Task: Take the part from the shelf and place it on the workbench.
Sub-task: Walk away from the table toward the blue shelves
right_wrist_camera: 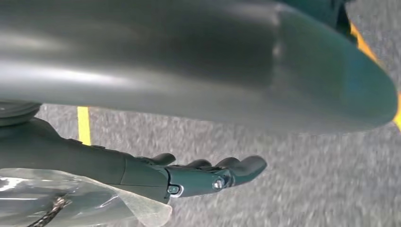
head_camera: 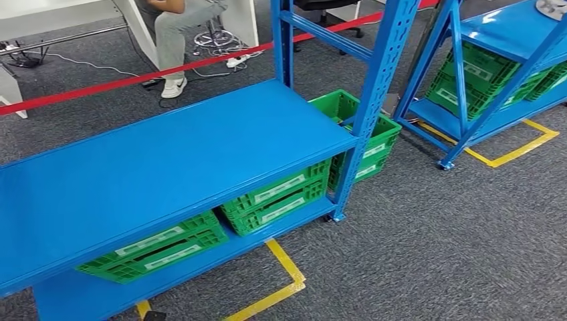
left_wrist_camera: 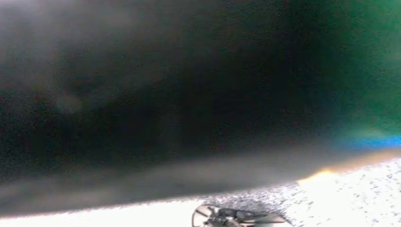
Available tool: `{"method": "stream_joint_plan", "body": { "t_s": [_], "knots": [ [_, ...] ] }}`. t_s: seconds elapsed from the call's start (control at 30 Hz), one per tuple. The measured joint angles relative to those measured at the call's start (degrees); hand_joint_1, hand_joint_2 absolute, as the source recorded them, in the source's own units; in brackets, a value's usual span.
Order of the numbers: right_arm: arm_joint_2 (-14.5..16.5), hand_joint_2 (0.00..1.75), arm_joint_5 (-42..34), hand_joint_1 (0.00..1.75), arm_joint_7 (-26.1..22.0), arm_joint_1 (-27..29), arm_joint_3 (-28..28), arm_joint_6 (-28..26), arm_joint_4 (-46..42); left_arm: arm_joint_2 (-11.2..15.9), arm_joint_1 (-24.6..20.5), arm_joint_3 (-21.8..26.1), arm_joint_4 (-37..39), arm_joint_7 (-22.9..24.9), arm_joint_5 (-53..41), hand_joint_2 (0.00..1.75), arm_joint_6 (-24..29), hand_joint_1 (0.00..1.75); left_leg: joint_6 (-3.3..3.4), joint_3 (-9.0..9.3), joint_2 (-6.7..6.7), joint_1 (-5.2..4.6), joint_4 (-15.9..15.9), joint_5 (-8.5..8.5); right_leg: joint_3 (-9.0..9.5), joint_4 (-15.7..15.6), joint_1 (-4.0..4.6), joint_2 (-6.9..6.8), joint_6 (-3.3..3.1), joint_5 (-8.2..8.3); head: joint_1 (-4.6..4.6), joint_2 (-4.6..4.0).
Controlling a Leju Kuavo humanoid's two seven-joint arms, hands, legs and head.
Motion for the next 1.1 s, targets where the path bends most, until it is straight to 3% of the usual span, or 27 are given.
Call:
{"method": "stream_joint_plan", "body": {
  "t_s": [0.07,0.13,0.2,0.23,0.27,0.3,0.37,0.43,0.5,0.53,0.6,0.67,0.7,0.73,0.77,0.8,0.87,0.9,0.97,1.0,1.03,1.1],
  "knots": [
    [-0.07,0.0,0.03,0.0,-0.02,-0.04,-0.01,-0.02,-0.02,0.04,0.08,0.04,0.0,0.0,-0.01,0.0,0.01,0.0,-0.54,-0.84,1.93,0.0,1.76,-1.18,0.16,-0.29,0.01,-1.23,-0.85,0.26,-0.28,-0.01],
    [-0.1,0.0,0.1,0.0,-0.02,0.06,-0.01,-0.03,-0.02,0.04,-0.14,0.05,0.0,0.0,-0.04,0.0,0.01,0.0,-0.87,-3.66,4.86,-0.09,7.88,-4.56,0.29,-0.44,0.17,-2.86,-1.48,0.19,-0.62,0.0],
    [-0.1,0.0,0.15,0.0,-0.01,0.22,-0.01,-0.02,-0.01,-0.02,-0.24,0.05,0.0,0.0,-0.14,0.0,0.01,0.0,-1.02,-7.1,5.72,-0.01,15.2,-7.59,0.3,-0.44,0.45,-4.61,-1.79,0.0,-0.66,0.0],
    [-0.1,0.0,0.19,0.0,-0.01,0.22,-0.01,-0.02,-0.02,-0.05,-0.16,0.06,0.0,0.0,-0.2,0.0,0.01,0.0,-0.98,-7.83,5.8,0.02,16.85,-7.74,0.34,-0.44,0.57,-5.38,-1.85,-0.09,-0.66,0.0],
    [-0.1,0.0,0.22,0.0,-0.01,0.18,-0.01,-0.02,-0.02,-0.07,-0.06,0.07,0.0,0.0,-0.24,0.0,0.02,0.0,-0.86,-7.44,5.87,0.01,16.26,-6.73,0.44,-0.43,0.69,-6.09,-1.87,-0.18,-0.66,0.0],
    [-0.1,0.0,0.27,0.0,-0.01,0.12,-0.01,-0.02,-0.02,-0.07,0.02,0.09,0.0,0.0,-0.26,0.0,0.03,0.0,-0.62,-5.98,6.18,-0.06,13.5,-4.83,0.61,-0.43,0.79,-6.75,-1.87,-0.3,-0.66,0.0],
    [-0.1,0.0,0.37,0.0,-0.02,0.04,-0.01,-0.02,-0.01,-0.05,-0.06,0.14,0.0,0.0,-0.31,0.0,0.06,0.0,0.1,-1.81,8.61,-0.62,5.45,-1.31,1.01,-0.39,1.05,-7.94,-1.66,-0.65,-0.67,0.0],
    [-0.1,0.0,0.46,0.0,-0.03,0.02,-0.01,-0.02,-0.01,-0.04,-0.35,0.2,0.0,0.0,-0.34,0.0,0.08,0.0,0.8,0.33,10.74,-1.28,0.87,-0.58,1.17,-0.37,1.32,-9.13,-1.22,-0.97,-0.68,0.01],
    [-0.1,0.0,0.52,0.0,-0.04,-0.08,-0.01,-0.02,-0.01,-0.04,-0.34,0.36,0.0,0.0,-0.35,0.0,0.09,0.0,1.3,0.39,10.07,-1.48,0.09,-0.81,1.42,-0.55,1.38,-10.37,-0.65,-1.16,-0.67,0.0],
    [-0.1,0.0,0.55,0.0,-0.05,-0.17,-0.01,-0.02,-0.01,-0.03,-0.15,0.47,0.0,0.0,-0.35,0.0,0.1,0.0,1.54,0.52,9.44,-1.36,-0.27,-0.63,1.53,-0.48,1.3,-10.06,-0.35,-1.41,-0.62,-0.01],
    [-0.1,0.0,0.57,0.0,-0.09,-0.32,-0.01,-0.02,-0.01,-0.01,-0.01,0.68,0.0,0.0,-0.36,0.0,0.16,0.0,2.09,0.87,8.22,-0.98,-0.89,-0.25,0.4,2.3,1.08,-7.24,0.2,-3.33,-0.5,-0.01],
    [-0.1,0.0,0.6,0.0,-0.09,-0.16,-0.02,-0.01,-0.01,-0.02,-0.18,0.78,0.0,0.0,-0.38,0.0,0.18,0.0,2.42,0.88,6.85,-0.8,-1.0,-0.08,-3.37,9.77,0.84,-4.19,0.5,-6.73,-0.31,-0.01],
    [-0.1,0.0,0.62,0.0,-0.05,-0.02,-0.02,-0.01,-0.01,-0.07,-0.26,0.81,0.0,0.0,-0.4,0.0,0.17,0.0,2.48,0.87,6.04,-0.77,-0.99,-0.06,-5.4,13.49,0.76,-3.66,0.63,-7.88,-0.23,-0.01],
    [-0.1,0.0,0.63,0.0,-0.03,0.08,-0.03,-0.01,-0.01,-0.13,-0.25,0.84,0.0,0.0,-0.41,0.0,0.16,0.0,2.48,0.91,5.27,-0.75,-0.98,-0.08,-6.75,15.57,0.7,-3.48,0.74,-8.03,-0.21,-0.01],
    [-0.1,0.0,0.63,0.0,-0.01,0.12,-0.03,-0.01,-0.01,-0.18,-0.2,0.89,0.0,0.0,-0.42,0.0,0.16,0.0,2.44,0.99,4.47,-0.69,-0.96,-0.1,-7.07,15.4,0.62,-3.4,0.84,-7.0,-0.2,-0.01],
    [-0.11,0.0,0.64,0.0,0.01,0.11,-0.03,-0.01,-0.01,-0.2,-0.16,0.93,0.0,0.0,-0.42,0.0,0.16,0.0,2.32,1.12,3.68,-0.6,-0.92,-0.15,-6.26,12.91,0.49,-3.21,0.93,-4.98,-0.21,0.0],
    [-0.12,0.0,0.64,0.0,0.01,0.05,-0.03,-0.02,0.01,-0.21,-0.2,1.02,0.0,0.0,-0.42,0.0,0.16,0.0,1.81,1.2,2.14,-0.49,-0.6,-0.4,-3.0,5.05,0.02,-1.22,1.16,-0.89,-0.17,-0.01],
    [-0.12,0.0,0.64,0.0,0.02,0.04,-0.02,-0.02,0.02,-0.2,-0.26,1.04,0.0,0.0,-0.42,0.0,0.17,0.0,1.46,1.08,1.46,-0.49,-0.37,-0.51,-1.71,2.12,-0.17,-0.14,1.09,0.13,-0.2,0.0],
    [-0.14,0.0,0.64,0.0,0.03,0.06,-0.02,-0.02,0.04,-0.19,-0.25,1.07,0.0,0.0,-0.43,0.0,0.18,0.0,0.7,0.64,0.3,-0.43,-0.1,-0.51,-0.6,0.2,-0.15,0.83,0.54,0.16,-0.2,0.0],
    [-0.16,0.0,0.64,0.0,0.03,0.05,-0.03,-0.03,0.04,-0.19,-0.13,1.08,0.0,0.0,-0.43,0.0,0.18,0.0,0.37,0.46,-0.22,-0.28,-0.14,-0.38,-0.48,0.2,-0.03,0.27,0.06,0.26,-0.21,0.0],
    [-0.2,0.0,0.64,0.0,0.02,0.02,-0.03,-0.05,0.03,-0.17,0.0,1.09,0.0,0.0,-0.43,0.0,0.18,0.0,0.05,0.31,-0.05,-0.18,0.02,-0.46,-0.32,0.11,0.04,-0.31,-0.33,0.39,-0.2,-0.01],
    [-0.26,0.0,0.66,0.0,0.0,-0.03,-0.03,-0.1,0.03,-0.14,0.02,1.13,0.0,0.0,-0.41,0.0,0.19,0.0,-0.51,-0.95,2.3,-0.18,2.7,-2.2,-0.22,-0.1,0.05,-1.66,-1.05,0.56,-0.53,-0.01]
  ]
}}
